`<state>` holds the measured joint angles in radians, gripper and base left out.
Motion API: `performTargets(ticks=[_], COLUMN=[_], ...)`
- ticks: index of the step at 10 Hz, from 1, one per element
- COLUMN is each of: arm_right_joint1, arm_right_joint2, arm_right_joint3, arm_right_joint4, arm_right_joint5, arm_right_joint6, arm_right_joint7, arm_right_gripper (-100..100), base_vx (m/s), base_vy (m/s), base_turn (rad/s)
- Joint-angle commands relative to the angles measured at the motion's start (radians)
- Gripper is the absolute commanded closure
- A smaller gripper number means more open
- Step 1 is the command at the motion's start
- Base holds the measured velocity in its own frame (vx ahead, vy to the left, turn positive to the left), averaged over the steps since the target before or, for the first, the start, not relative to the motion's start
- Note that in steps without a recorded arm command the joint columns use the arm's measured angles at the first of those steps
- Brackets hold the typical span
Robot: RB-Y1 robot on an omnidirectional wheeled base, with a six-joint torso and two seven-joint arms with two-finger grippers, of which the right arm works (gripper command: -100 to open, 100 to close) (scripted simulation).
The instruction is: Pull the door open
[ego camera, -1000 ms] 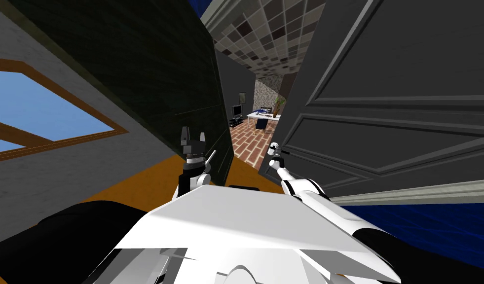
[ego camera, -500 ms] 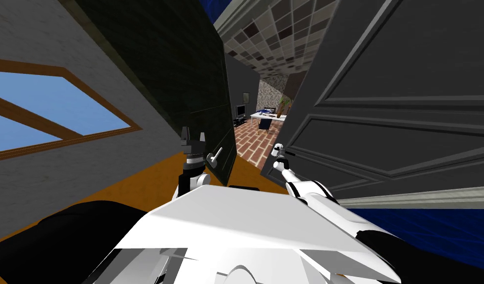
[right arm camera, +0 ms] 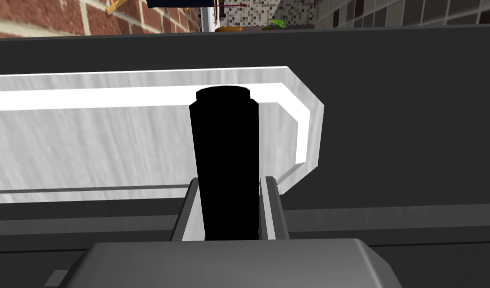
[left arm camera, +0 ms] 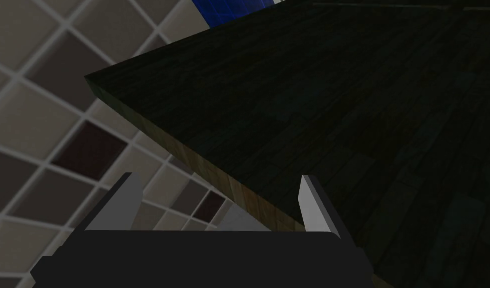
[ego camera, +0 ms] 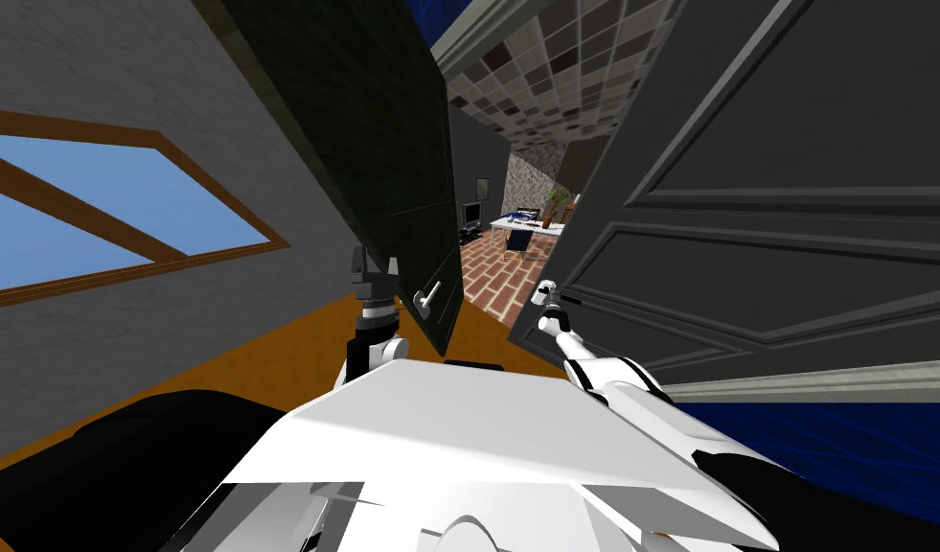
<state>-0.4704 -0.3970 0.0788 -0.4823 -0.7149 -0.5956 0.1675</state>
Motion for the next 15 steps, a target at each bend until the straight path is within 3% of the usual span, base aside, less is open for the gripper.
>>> performTargets(ticks=[1, 4, 5, 6, 7, 15], arm_right_joint1=[0.005, 0.027, 0.027, 0.034, 0.031, 0.056], arm_right_joint2=[-0.010, -0.050, -0.050, -0.063, -0.054, -0.080], arm_right_joint3=[0.014, 0.027, 0.027, 0.030, 0.030, 0.098], arm_right_joint4=[-0.004, -0.014, -0.014, -0.017, -0.019, -0.066], arm_right_joint5=[0.016, 0.039, 0.039, 0.047, 0.043, 0.082], arm_right_joint6=[0.005, 0.015, 0.015, 0.019, 0.017, 0.026], arm_right_joint7=[-0.037, -0.094, -0.094, -0.112, -0.104, -0.180], arm_right_gripper=[100, 100, 100, 100, 100, 100], base_vx=[-0.101, -0.097, -0.089, -0.090, -0.040, -0.205], base_vy=[0.056, 0.027, 0.014, 0.009, 0.009, -0.048], base_turn=[0.010, -0.003, -0.005, -0.009, 0.009, 0.097])
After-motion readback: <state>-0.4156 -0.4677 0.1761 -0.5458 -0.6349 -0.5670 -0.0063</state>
